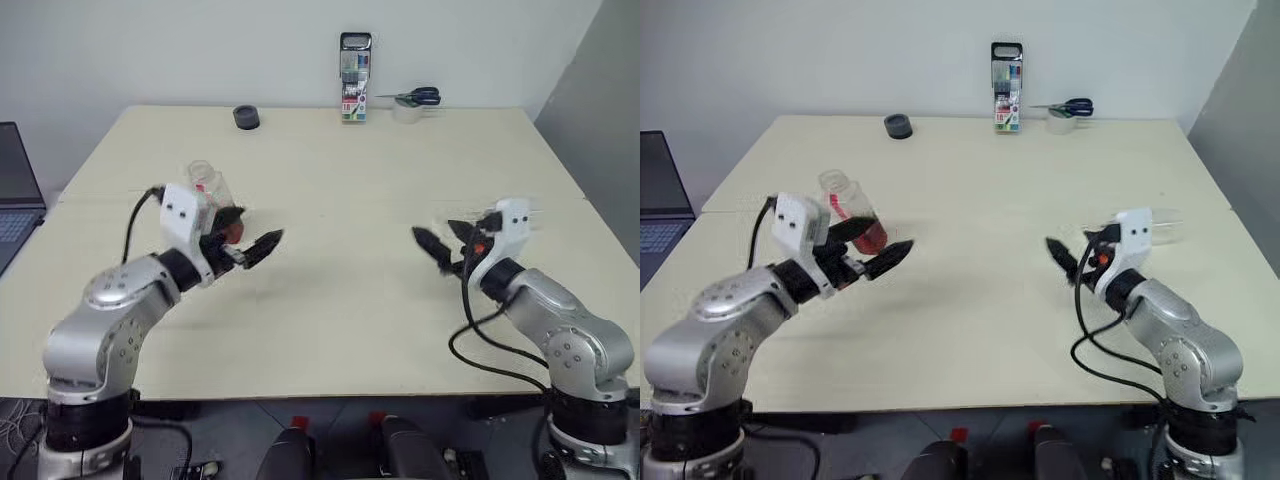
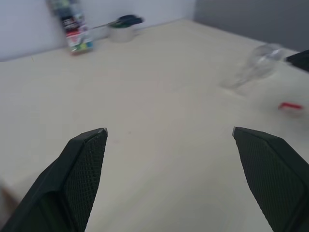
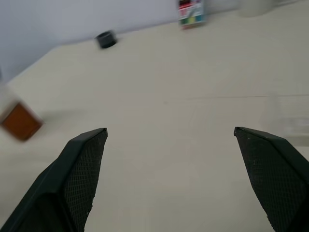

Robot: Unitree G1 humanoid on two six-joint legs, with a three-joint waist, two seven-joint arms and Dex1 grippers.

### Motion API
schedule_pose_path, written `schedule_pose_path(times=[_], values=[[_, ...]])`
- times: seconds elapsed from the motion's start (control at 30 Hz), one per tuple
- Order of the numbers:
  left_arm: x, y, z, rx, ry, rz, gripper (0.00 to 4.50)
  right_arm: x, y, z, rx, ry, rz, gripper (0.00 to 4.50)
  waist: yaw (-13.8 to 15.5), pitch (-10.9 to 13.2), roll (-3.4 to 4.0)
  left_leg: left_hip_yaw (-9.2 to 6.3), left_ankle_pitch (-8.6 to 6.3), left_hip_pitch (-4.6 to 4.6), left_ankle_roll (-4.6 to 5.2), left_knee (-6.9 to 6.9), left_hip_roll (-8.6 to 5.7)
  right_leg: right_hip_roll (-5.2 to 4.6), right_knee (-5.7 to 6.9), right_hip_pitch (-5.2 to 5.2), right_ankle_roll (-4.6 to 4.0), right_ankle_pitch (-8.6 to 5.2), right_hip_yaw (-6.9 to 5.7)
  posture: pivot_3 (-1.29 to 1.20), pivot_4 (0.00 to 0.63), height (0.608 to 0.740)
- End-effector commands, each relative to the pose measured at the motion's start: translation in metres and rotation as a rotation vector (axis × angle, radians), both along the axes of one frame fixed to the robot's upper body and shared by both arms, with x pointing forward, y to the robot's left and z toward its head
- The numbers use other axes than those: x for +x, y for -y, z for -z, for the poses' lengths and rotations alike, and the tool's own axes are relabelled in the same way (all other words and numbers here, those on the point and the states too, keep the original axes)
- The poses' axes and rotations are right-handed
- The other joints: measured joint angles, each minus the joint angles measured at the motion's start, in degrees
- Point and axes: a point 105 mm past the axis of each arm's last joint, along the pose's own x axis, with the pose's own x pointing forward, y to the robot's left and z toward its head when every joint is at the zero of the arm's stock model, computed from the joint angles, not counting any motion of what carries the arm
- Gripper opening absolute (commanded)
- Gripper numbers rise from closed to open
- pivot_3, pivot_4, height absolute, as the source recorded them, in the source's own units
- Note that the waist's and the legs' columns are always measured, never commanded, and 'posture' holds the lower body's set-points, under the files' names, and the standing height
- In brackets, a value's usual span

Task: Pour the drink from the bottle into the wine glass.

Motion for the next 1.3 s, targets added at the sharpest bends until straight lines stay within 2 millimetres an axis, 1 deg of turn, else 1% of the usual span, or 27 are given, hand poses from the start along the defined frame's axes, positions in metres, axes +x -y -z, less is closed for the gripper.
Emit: schedule_pose_path(times=[0.03,0.13,0.2,0.3,0.37,0.43,0.63,0.77,0.87,0.93,1.0,1.1,1.23,1.3], values=[[-0.003,0.015,-0.005,0.015,-0.008,0.113,4.44,0.015,0.029,-0.011,0.175,-0.011,0.185,4.5,-0.2,0.0,0.01,0.06,0.0,0.01,0.0,-0.02,0.0,0.03,0.01,-0.02,0.0,0.0,0.03,0.0,0.15,0.74],[0.001,0.022,-0.005,0.035,-0.005,0.163,4.44,0.023,0.047,-0.001,0.304,-0.084,0.31,4.5,-0.1,0.0,0.02,0.11,0.0,-0.01,0.0,-0.04,0.01,0.04,0.01,-0.05,-0.02,0.0,0.0,0.0,0.15,0.74],[0.0,0.029,-0.005,0.044,-0.009,0.217,4.44,0.029,0.055,0.004,0.468,-0.128,0.373,4.5,0.0,0.0,0.03,0.11,0.0,-0.03,0.01,-0.04,0.01,0.04,0.01,-0.05,-0.02,0.0,0.0,0.0,0.15,0.74],[0.0,0.036,-0.004,0.058,-0.008,0.261,4.44,0.039,0.06,0.011,0.713,-0.195,0.431,4.5,0.0,0.0,0.05,0.16,0.0,-0.06,0.02,-0.02,-0.01,0.04,0.0,-0.05,-0.02,0.0,0.04,0.0,0.15,0.74],[0.001,0.039,-0.003,0.061,-0.008,0.282,4.44,0.046,0.06,0.014,0.799,-0.217,0.442,4.5,0.0,0.0,0.07,0.23,-0.01,-0.04,0.03,-0.02,0.0,0.04,0.01,-0.06,-0.02,0.0,0.09,0.0,0.15,0.74],[0.001,0.041,-0.004,0.06,-0.003,0.294,4.44,0.051,0.058,0.013,0.82,-0.221,0.441,4.5,-0.1,0.1,0.12,0.24,-0.07,-0.04,0.15,-0.05,0.0,0.04,0.0,-0.07,-0.02,0.0,0.08,0.0,0.15,0.74],[-0.003,0.049,-0.001,0.074,-0.006,0.353,4.44,0.08,0.054,0.026,0.88,-0.263,0.474,4.5,-0.4,0.1,0.13,0.3,-0.13,-0.05,0.27,-0.05,0.0,0.05,0.0,-0.09,-0.02,0.0,0.12,0.0,0.15,0.74],[-0.003,0.05,-0.002,0.081,-0.005,0.36,4.44,0.095,0.053,0.035,0.916,-0.282,0.491,4.5,-0.7,0.1,0.15,0.3,-0.13,-0.05,0.28,-0.06,0.01,0.05,0.0,-0.08,-0.02,0.0,0.12,0.0,0.15,0.74],[-0.001,0.05,-0.002,0.084,-0.002,0.359,4.44,0.105,0.05,0.038,0.933,-0.291,0.494,4.5,-0.9,0.1,0.14,0.32,-0.13,-0.05,0.29,-0.04,0.01,0.05,0.0,-0.08,-0.02,0.0,0.14,0.0,0.15,0.74],[0.0,0.05,-0.004,0.079,0.005,0.349,4.44,0.109,0.051,0.038,0.925,-0.271,0.499,4.5,-1.0,0.1,0.14,0.31,-0.13,-0.04,0.29,-0.05,0.02,0.05,0.0,-0.08,-0.02,0.0,0.13,0.0,0.15,0.74],[0.001,0.051,-0.005,0.074,0.011,0.345,4.44,0.111,0.053,0.044,0.949,-0.276,0.524,4.5,-1.0,0.1,0.14,0.32,-0.13,-0.04,0.29,-0.05,0.01,0.05,0.0,-0.07,-0.02,0.0,0.14,0.0,0.15,0.74],[0.001,0.052,-0.005,0.073,0.011,0.347,4.44,0.115,0.042,0.051,0.959,-0.313,0.499,4.5,-1.1,0.1,0.14,0.31,-0.13,-0.04,0.29,-0.04,0.02,0.05,0.0,-0.06,-0.02,0.0,0.14,0.0,0.15,0.74],[0.001,0.052,-0.005,0.072,0.011,0.348,4.44,0.116,0.037,0.061,0.955,-0.357,0.509,4.5,-1.3,0.1,0.11,0.32,-0.13,-0.02,0.29,-0.02,0.03,0.05,0.04,-0.04,-0.02,0.01,0.16,0.0,0.15,0.74],[0.002,0.052,-0.005,0.074,0.012,0.349,4.5,0.116,0.038,0.065,0.949,-0.369,0.522,4.11,-1.4,0.0,0.1,0.32,-0.13,0.02,0.29,-0.02,0.04,0.05,0.1,-0.04,-0.03,0.01,0.18,0.0,0.15,0.74]])
